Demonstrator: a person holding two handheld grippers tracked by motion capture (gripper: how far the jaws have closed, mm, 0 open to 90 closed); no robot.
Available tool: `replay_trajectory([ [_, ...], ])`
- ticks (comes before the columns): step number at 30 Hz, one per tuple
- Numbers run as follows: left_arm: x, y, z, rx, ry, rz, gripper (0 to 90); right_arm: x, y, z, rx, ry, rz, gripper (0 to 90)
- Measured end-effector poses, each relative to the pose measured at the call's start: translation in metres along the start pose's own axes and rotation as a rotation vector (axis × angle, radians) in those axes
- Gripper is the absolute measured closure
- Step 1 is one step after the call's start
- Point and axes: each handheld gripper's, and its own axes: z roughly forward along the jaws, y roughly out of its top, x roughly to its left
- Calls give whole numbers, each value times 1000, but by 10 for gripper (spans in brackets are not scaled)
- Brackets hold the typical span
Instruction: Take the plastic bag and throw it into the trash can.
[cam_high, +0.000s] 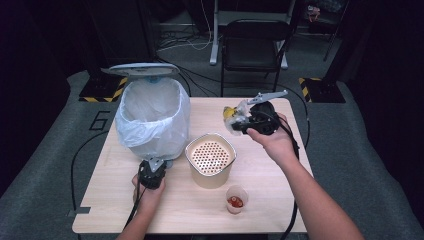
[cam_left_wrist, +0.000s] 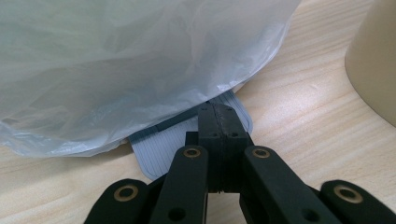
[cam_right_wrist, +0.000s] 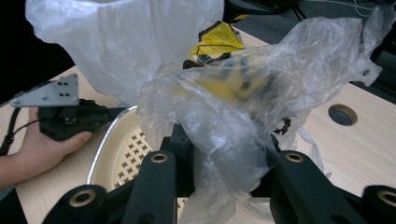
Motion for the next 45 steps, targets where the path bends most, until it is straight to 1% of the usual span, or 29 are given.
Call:
replay_trajectory([
  [1,0,0,0,0,0,0,899,1,3,1,-4,4,-12,698],
  [2,-1,0,0,-4,-3,-14,899,4,6,1,-4,6,-11,698],
  [3,-1,0,0,-6,1,-8,899,5,9,1,-6,9,-15,698],
  [4,-1,0,0,-3,-4,-15,899,7,12,2,-10,11,-15,697],
  [5,-2,0,1,-12,2,-14,899,8,14,3,-12,11,-18,697],
  [6,-2,0,0,-2,-1,-9,899,9,17,3,-16,12,-22,696],
  [7,-2,0,0,-3,4,-2,899,12,19,4,-17,20,-12,697],
  [10,-2,0,0,-3,8,3,899,18,25,7,-23,33,-27,697],
  [11,-2,0,0,-7,14,10,899,21,27,8,-25,41,-35,696],
  [12,-1,0,0,-6,21,27,899,24,29,9,-24,44,-29,696],
  [14,-1,0,0,-5,21,29,900,29,33,12,-30,53,-40,696],
  [16,-1,1,0,-3,21,28,899,34,36,17,-30,61,-37,696],
  [19,-1,1,0,-4,21,28,900,41,42,24,-22,74,-61,695],
  [22,-1,1,0,-3,19,27,900,48,48,31,-21,81,-66,695],
  [23,-1,1,0,-4,20,27,899,50,50,33,-21,84,-76,695],
  [25,0,1,-1,3,19,30,899,55,55,35,-23,94,-76,695],
  [27,-1,1,-1,5,19,31,899,60,60,38,-21,104,-87,695],
  [31,-1,1,-1,4,20,31,900,73,69,41,-3,111,-96,695],
  [35,0,1,-1,3,19,30,899,84,77,45,0,117,-114,695],
  [38,0,1,-1,2,19,30,900,90,82,48,-3,124,-120,695],
  [40,0,1,-1,4,18,31,899,93,86,52,-15,133,-116,695],
  [41,0,1,-1,2,18,28,899,94,87,53,-15,131,-124,694],
  [45,0,1,-1,4,17,28,899,97,94,61,-18,129,-125,694],
])
